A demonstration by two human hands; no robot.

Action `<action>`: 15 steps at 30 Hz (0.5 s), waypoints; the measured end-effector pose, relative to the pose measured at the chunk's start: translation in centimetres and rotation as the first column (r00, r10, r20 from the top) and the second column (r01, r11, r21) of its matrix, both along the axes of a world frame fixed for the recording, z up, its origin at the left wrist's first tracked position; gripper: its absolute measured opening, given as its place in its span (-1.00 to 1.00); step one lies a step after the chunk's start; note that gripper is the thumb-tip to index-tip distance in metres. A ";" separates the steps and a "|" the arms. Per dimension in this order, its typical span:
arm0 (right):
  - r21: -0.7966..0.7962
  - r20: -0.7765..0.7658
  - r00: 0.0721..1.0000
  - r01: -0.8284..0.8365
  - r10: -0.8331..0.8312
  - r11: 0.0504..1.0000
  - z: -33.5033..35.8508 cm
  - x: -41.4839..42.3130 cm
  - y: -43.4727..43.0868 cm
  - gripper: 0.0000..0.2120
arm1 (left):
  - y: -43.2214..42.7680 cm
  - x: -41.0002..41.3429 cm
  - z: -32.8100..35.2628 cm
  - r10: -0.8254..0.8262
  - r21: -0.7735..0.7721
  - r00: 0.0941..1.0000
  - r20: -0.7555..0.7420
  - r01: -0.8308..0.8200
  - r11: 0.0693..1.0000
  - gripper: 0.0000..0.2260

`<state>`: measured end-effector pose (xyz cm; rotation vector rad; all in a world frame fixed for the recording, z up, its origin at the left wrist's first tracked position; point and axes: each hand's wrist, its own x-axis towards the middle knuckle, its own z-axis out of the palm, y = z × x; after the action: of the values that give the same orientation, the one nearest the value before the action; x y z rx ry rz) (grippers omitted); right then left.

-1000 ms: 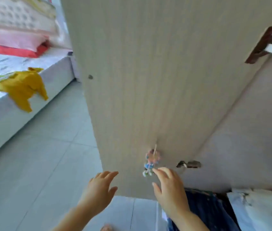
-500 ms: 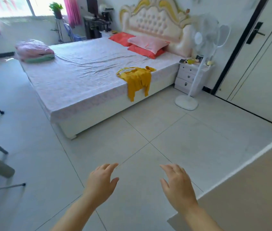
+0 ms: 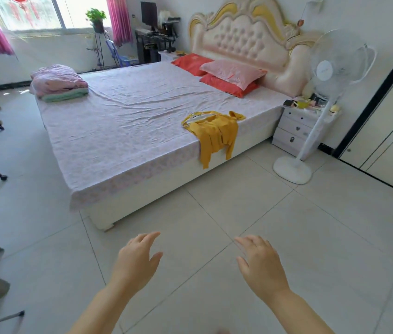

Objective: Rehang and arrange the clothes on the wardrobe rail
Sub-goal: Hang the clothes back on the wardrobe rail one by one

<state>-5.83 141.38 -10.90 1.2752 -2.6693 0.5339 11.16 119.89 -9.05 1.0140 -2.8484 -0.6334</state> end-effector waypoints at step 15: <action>0.063 0.142 0.990 -0.005 -0.004 0.998 3.7 -31.6 -15.2 -0.61 | -14.0 -29.8 3.2 0.098 -0.007 0.995 -0.014 -0.098 0.995 -0.56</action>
<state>-37.39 126.18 -7.17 1.3012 -2.8237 0.5649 -18.62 105.85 -5.88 1.1359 -2.7667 -0.6172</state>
